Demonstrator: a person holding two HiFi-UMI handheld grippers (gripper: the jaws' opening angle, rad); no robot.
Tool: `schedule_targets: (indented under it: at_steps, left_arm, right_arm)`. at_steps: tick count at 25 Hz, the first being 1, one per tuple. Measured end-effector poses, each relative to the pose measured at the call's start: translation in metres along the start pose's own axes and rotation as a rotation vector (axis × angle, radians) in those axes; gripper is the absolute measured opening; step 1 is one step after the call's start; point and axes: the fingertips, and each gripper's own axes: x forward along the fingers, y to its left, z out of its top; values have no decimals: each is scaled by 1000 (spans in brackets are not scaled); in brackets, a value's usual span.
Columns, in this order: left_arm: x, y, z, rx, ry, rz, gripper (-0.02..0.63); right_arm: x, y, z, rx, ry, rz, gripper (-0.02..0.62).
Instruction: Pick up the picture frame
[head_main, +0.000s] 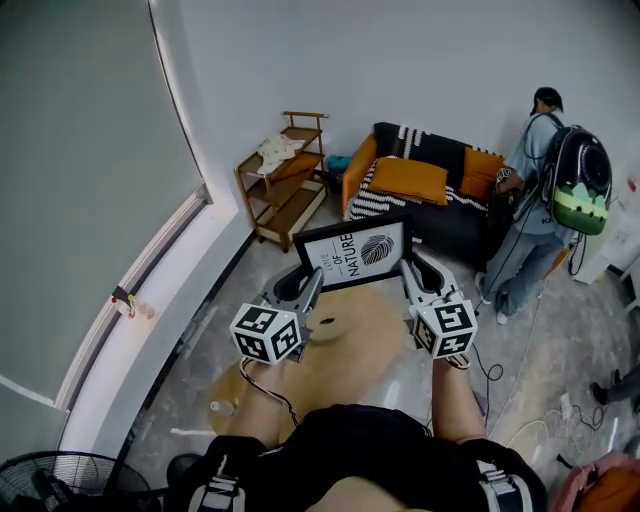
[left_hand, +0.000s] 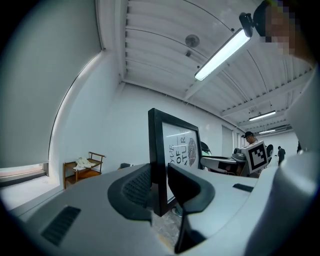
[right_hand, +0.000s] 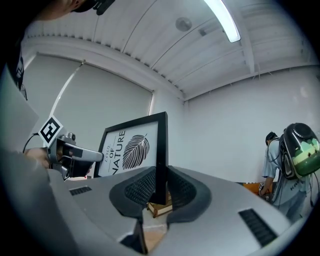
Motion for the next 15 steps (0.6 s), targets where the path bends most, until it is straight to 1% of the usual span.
schedule_targets:
  at_steps: [8, 15]
  left_arm:
    - [-4, 0, 5, 26, 8, 16, 117]
    - [-4, 0, 2, 16, 4, 26, 115]
  right_arm:
    - [4, 2, 3, -1, 25, 12, 86]
    - [5, 1, 0, -5, 27, 19, 84]
